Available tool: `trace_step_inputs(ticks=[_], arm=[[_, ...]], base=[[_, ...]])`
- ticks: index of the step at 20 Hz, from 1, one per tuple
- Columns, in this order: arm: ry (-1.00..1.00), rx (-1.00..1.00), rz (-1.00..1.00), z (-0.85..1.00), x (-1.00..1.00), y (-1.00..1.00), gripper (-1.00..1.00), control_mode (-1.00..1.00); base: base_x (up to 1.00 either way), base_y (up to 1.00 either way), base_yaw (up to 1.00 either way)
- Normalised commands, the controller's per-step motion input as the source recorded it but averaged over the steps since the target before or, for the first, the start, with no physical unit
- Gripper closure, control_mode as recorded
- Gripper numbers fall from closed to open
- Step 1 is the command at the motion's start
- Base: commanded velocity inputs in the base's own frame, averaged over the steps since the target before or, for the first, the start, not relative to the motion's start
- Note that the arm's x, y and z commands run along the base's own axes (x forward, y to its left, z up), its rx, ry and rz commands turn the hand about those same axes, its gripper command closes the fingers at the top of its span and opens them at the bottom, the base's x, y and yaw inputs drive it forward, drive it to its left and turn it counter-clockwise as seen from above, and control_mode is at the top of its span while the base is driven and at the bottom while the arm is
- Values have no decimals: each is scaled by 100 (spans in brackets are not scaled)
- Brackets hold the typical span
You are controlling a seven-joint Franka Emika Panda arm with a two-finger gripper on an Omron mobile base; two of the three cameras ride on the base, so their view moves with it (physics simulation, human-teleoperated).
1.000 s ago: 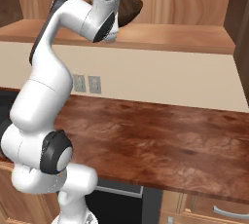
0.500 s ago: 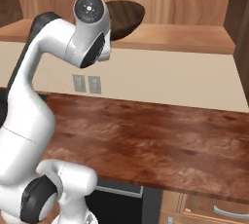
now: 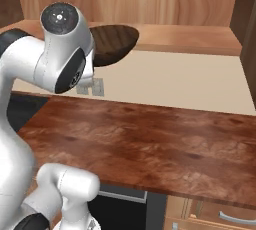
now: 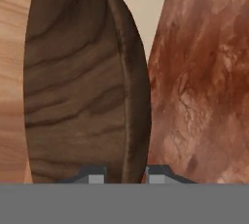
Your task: Pick up the bowls from the cabinet and place each bowl in front of a stool on the dining counter.
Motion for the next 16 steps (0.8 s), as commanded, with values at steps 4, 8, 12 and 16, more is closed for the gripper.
trace_step_inputs(ticks=[4,8,12,16], arm=[[23,0,5,-54,-100,32,100,-100],[7,0,2,-38,-71,9,100,-100],[0,0,0,-4,-17,0,100,-100],[0,0,0,-6,-7,0,100,-100]], base=[[0,0,0],[0,0,0],[0,0,0],[0,0,0]])
